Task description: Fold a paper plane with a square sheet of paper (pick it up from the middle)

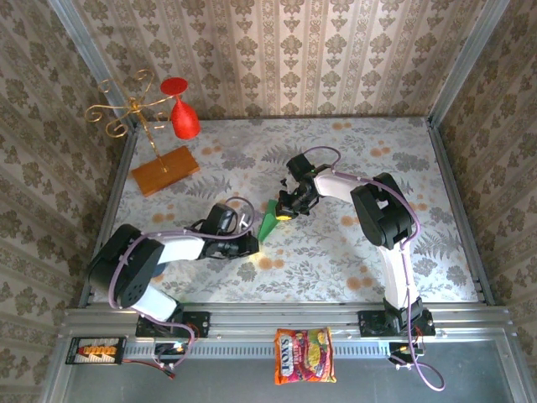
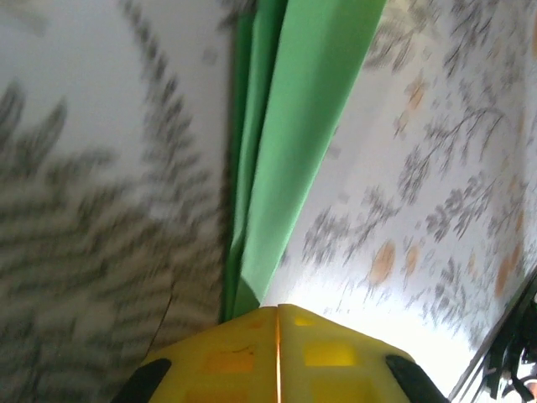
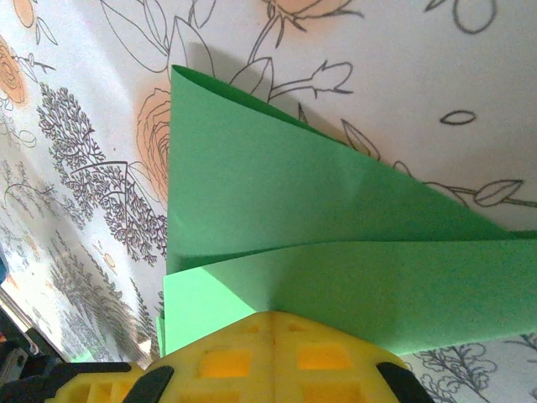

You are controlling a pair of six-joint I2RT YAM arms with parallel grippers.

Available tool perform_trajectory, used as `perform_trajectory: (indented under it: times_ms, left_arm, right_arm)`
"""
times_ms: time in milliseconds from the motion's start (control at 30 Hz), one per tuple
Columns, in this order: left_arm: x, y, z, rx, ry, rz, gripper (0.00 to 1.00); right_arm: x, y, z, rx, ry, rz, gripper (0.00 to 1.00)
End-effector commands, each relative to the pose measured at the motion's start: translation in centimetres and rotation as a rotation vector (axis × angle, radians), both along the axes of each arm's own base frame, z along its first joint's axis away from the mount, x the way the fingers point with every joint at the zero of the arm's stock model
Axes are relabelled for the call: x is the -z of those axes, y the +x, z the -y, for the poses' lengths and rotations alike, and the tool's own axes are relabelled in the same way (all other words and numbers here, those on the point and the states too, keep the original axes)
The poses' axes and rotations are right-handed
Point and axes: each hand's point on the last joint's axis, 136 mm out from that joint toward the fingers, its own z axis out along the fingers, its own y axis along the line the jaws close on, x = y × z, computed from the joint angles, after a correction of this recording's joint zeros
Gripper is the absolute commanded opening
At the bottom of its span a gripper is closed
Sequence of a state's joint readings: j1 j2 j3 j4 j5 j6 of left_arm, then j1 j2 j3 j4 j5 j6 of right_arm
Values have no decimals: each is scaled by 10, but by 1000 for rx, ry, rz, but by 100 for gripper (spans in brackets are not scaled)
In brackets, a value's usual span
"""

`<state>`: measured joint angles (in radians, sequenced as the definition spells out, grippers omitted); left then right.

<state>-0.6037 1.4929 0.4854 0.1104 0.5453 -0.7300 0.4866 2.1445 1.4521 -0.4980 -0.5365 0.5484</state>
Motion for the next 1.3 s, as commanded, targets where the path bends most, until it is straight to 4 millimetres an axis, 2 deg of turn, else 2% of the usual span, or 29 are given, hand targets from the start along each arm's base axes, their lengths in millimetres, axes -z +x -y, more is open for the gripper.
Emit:
perform_trajectory:
  times_ms: [0,133,233,333,400,467,533,600,733,867,967,1033,1133,1267]
  left_arm:
    - [20,-38,-33,-26,129,-163,10]
    - [-1,-25,-33,-42,98,-105,13]
    - [-26,-8,-27,-48,64,-37,18]
    - [-50,12,-21,-52,39,32,25]
    - [-58,23,-21,-58,42,61,32]
    - [-63,35,-25,-83,54,79,37]
    - [-67,48,-32,-132,57,93,46]
    - [-71,60,-44,-178,69,108,57]
    - [-87,81,-68,-251,109,177,72]
    - [-104,93,-90,-283,144,254,81]
    - [-113,98,-109,-326,175,299,86]
    - [-115,98,-127,-358,235,303,89]
    - [-117,100,-144,-368,290,328,91]
    - [-118,99,-149,-354,291,344,93]
  right_arm:
    - [51,-6,48,59,-223,-55,4]
    - [43,-6,41,35,-190,-33,4]
    - [22,3,23,2,-105,40,6]
    - [-11,9,6,-24,-1,117,8]
    - [-36,12,-3,-20,71,166,13]
    - [-59,14,-5,-1,106,213,19]
    - [-81,13,-3,28,124,253,25]
    - [-92,9,3,50,105,274,33]
    - [-96,0,25,101,-22,299,42]
    - [-97,-11,42,163,-137,304,55]
    - [-97,-21,37,198,-187,306,67]
    - [-94,-26,29,225,-204,304,70]
    - [-87,-29,21,287,-264,310,72]
    - [-75,-29,9,361,-293,303,72]
